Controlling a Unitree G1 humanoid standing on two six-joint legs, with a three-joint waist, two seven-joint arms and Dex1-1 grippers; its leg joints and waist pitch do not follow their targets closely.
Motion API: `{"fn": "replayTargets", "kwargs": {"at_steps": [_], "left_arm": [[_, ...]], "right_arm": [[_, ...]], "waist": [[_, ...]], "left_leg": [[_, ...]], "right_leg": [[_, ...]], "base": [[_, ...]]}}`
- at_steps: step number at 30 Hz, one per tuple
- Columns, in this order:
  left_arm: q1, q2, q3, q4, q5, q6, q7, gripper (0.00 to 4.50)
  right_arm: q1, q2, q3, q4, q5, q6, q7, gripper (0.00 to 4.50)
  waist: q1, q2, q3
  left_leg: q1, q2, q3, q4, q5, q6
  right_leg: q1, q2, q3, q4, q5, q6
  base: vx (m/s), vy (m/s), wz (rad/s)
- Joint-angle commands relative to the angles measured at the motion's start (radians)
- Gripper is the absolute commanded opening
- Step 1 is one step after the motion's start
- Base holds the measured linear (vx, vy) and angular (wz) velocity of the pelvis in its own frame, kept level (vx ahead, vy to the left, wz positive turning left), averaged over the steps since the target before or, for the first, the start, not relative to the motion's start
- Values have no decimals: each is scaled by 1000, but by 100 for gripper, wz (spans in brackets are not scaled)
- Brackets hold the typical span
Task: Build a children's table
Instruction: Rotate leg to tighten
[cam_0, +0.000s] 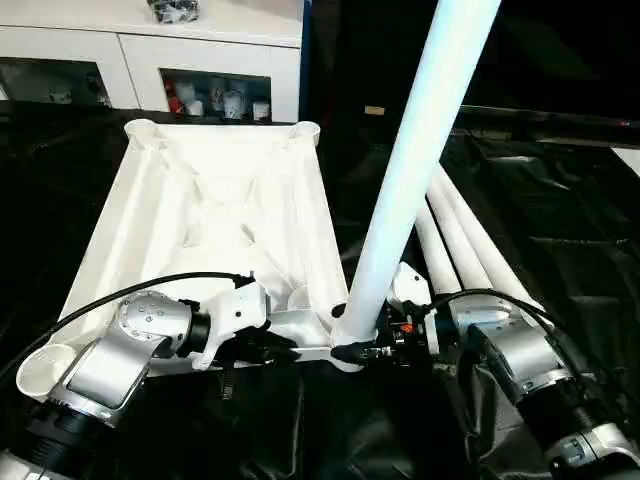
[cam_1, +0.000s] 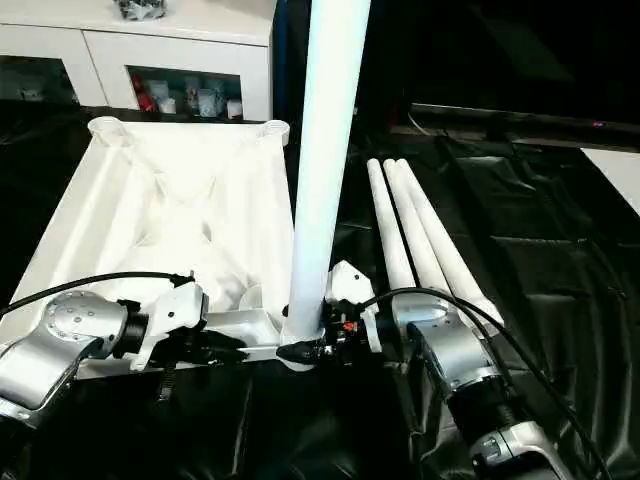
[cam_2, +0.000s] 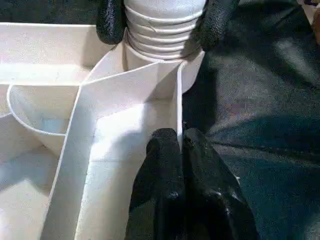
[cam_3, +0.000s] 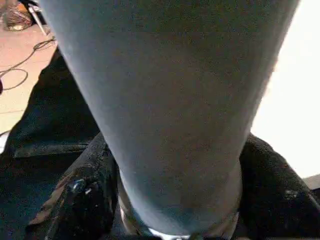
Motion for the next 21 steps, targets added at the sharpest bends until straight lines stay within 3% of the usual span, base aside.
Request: {"fn": "replayTargets", "kwargs": {"at_steps": [1, 5, 8, 9, 11, 14, 17, 19, 20, 21], "left_arm": [[-17, -21, 7, -3, -10, -11, 45, 0], [-25, -68, 24, 11, 25, 11, 154, 0], [-36, -125, 50, 19, 43, 57, 263, 0], [-38, -143, 58, 18, 44, 76, 292, 0], [-37, -184, 58, -2, 61, 108, 356, 0], [-31, -227, 51, -34, 84, 153, 424, 0], [-22, -284, 37, -80, 111, 206, 495, 0], [-19, -302, 29, -93, 118, 216, 513, 0], [-16, -308, 20, -98, 123, 217, 522, 0], [-16, -308, 20, -98, 123, 217, 522, 0]], "right_arm": [[17, 22, 18, -30, 8, 21, -2, 273], [3, 86, -12, 34, -20, 19, -147, 273], [-27, 149, -46, 115, -49, 3, -300, 273], [-39, 170, -58, 143, -57, 3, -351, 273], [-80, 235, -91, 226, -70, 1, -493, 273], [-119, 292, -110, 293, -86, 10, -620, 273], [-167, 351, -139, 386, -117, 8, -779, 273], [-176, 362, -148, 410, -121, -8, -785, 273], [-178, 368, -156, 422, -114, -18, -776, 329], [-178, 368, -156, 422, -114, -18, -776, 329]], "waist": [[-3, 11, -62], [-6, 7, -58], [-18, 8, -53], [-25, 6, -55], [-36, 6, -54], [-41, 7, -55], [-51, 4, -57], [-53, 3, -59], [-51, 5, -59], [-50, 6, -61]], "left_leg": [[20, 63, -22, -72, -193, 25], [20, 62, -22, -76, -222, 8], [23, 62, -27, -83, -278, -33], [15, 62, -32, -86, -272, -40], [18, 60, -32, -86, -283, -45], [21, 59, -29, -83, -280, -33], [17, 59, -28, -83, -243, -34], [19, 57, -27, -80, -240, -27], [19, 57, -25, -78, -231, -18], [16, 57, -25, -77, -212, -9]], "right_leg": [[35, -97, 58, -73, -111, -208], [34, -99, 59, -78, -164, -201], [31, -103, 58, -89, -288, -182], [40, -105, 57, -87, -303, -169], [33, -105, 57, -91, -316, -164], [30, -102, 61, -93, -295, -167], [34, -102, 60, -85, -245, -177], [33, -100, 60, -87, -232, -177], [32, -99, 60, -86, -206, -178], [35, -96, 60, -81, -168, -181]], "base": [[0, 0, 0], [0, 0, 0], [0, 0, 0], [0, 0, 0], [0, 0, 0], [0, 0, 0], [0, 0, 0], [0, 0, 0], [0, 0, 0], [0, 0, 0]]}}
